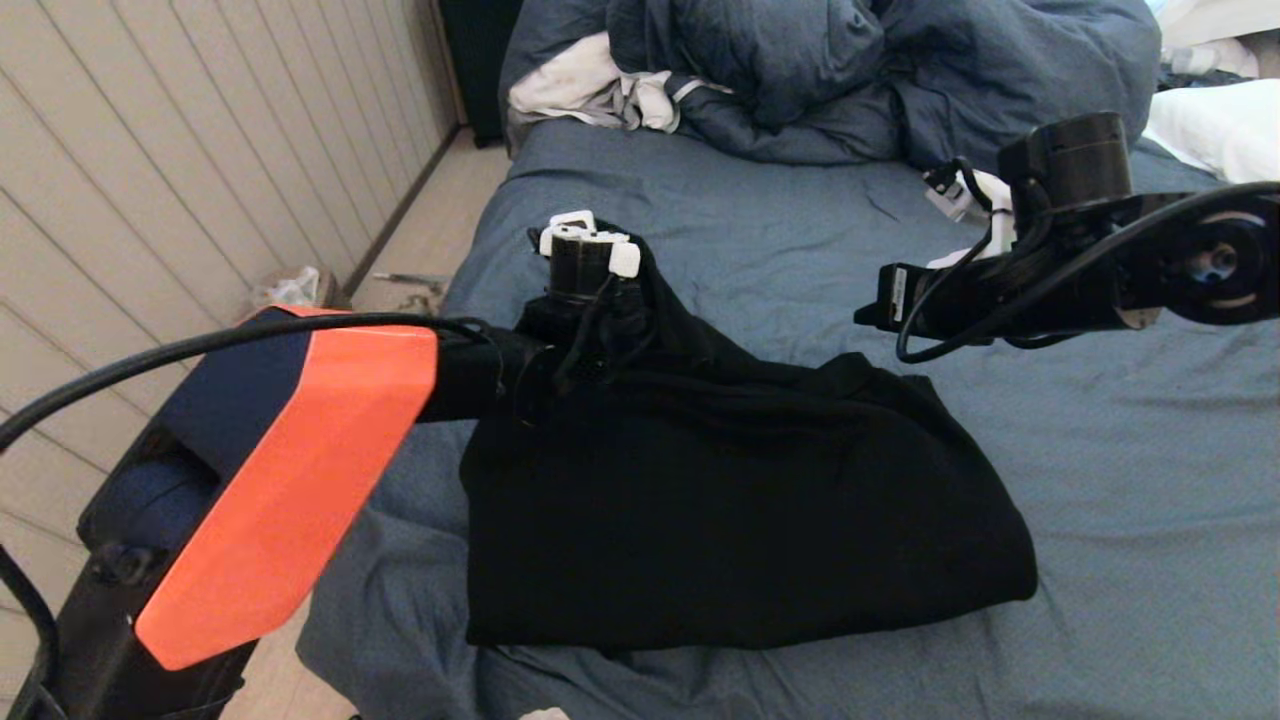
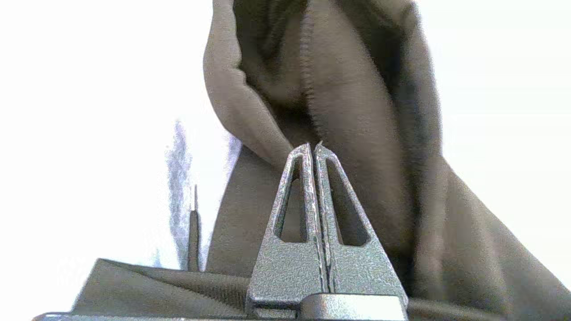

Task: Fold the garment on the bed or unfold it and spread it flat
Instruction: Unfold the black sweatshirt

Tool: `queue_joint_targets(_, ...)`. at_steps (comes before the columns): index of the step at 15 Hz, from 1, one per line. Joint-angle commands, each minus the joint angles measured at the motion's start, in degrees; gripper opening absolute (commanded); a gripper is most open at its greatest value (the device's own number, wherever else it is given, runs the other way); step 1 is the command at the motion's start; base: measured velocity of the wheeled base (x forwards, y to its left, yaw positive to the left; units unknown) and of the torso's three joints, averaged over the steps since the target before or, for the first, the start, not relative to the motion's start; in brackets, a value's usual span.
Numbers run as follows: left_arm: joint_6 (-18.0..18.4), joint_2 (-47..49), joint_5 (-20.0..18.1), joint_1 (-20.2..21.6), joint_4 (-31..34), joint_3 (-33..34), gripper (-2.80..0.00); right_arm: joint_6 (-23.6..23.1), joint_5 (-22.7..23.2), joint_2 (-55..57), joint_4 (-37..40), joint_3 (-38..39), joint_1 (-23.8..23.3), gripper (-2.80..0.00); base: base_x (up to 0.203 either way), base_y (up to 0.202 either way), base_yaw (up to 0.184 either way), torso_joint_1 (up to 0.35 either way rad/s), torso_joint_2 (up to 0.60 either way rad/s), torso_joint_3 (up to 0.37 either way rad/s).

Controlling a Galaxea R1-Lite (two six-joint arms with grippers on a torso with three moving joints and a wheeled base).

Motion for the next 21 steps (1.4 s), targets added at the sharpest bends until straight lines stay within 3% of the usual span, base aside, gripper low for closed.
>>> queue_joint_targets(1, -0.4, 1.8, 2.2, -1.3, -1.3, 0.2, -2.80, 0.1, 0.1, 0.1, 0.1, 0.0, 0.1, -2.80, 0.000, 0.000, 0.000, 0.000, 0.00, 0.000)
queue_joint_targets(3, -0.5, 0.1, 4.4, -2.2, -2.6, 0.7, -2.80, 0.1, 0.1, 0.0, 0.1, 0.2, 0.0, -2.80, 0.000, 0.000, 0.000, 0.000, 0.00, 0.000)
queue_joint_targets(6, -2.1, -8.8, 4.4, -2.0, -0.6, 5.5, -2.80, 0.1, 0.1, -0.3, 0.2, 0.1, 0.0, -2.80, 0.000, 0.000, 0.000, 0.000, 0.00, 0.000)
queue_joint_targets(8, -4.8, -18.2, 1.4, -0.9, 3.8, 12.6, -2.80, 0.2, 0.1, -0.5, 0.8, -0.1, 0.0, -2.80, 0.000, 0.000, 0.000, 0.000, 0.00, 0.000)
queue_joint_targets(10, -8.6, -28.7, -3.6, 3.0, 10.3, 21.0, -2.80, 0.5, 0.0, -1.1, 0.9, 1.5, -0.2, -2.80, 0.000, 0.000, 0.000, 0.000, 0.00, 0.000)
queue_joint_targets(11, -10.2, -33.7, -7.8, 6.5, 13.7, 27.6, -2.80, 0.3, 0.0, -2.2, 0.8, 4.3, -0.3, 0.00, 0.000, 0.000, 0.000, 0.000, 0.00, 0.000)
queue_joint_targets(14, -13.1, -43.1, -23.0, 15.8, 20.1, 44.5, -2.80, -0.7, 2.0, -4.8, 0.8, 8.8, -4.8, 0.00, 0.000, 0.000, 0.000, 0.000, 0.00, 0.000)
queue_joint_targets(15, -13.6, -44.0, -26.3, 17.6, 21.5, 46.3, -1.67, -0.7, 4.3, -5.4, 0.8, 10.8, -5.5, 0.00, 0.000, 0.000, 0.000, 0.000, 0.00, 0.000)
queue_joint_targets(16, -13.7, -43.6, -27.1, 17.8, 22.2, 46.6, 0.00, -0.7, 6.7, -6.2, 0.6, 13.1, -6.4, 0.00, 0.000, 0.000, 0.000, 0.000, 0.00, 0.000)
queue_joint_targets(21, -13.7, -39.6, -29.6, 17.4, 21.8, 49.7, 0.00, -0.9, 8.9, -7.0, 0.1, 18.8, -9.3, 0.00, 0.000, 0.000, 0.000, 0.000, 0.00, 0.000)
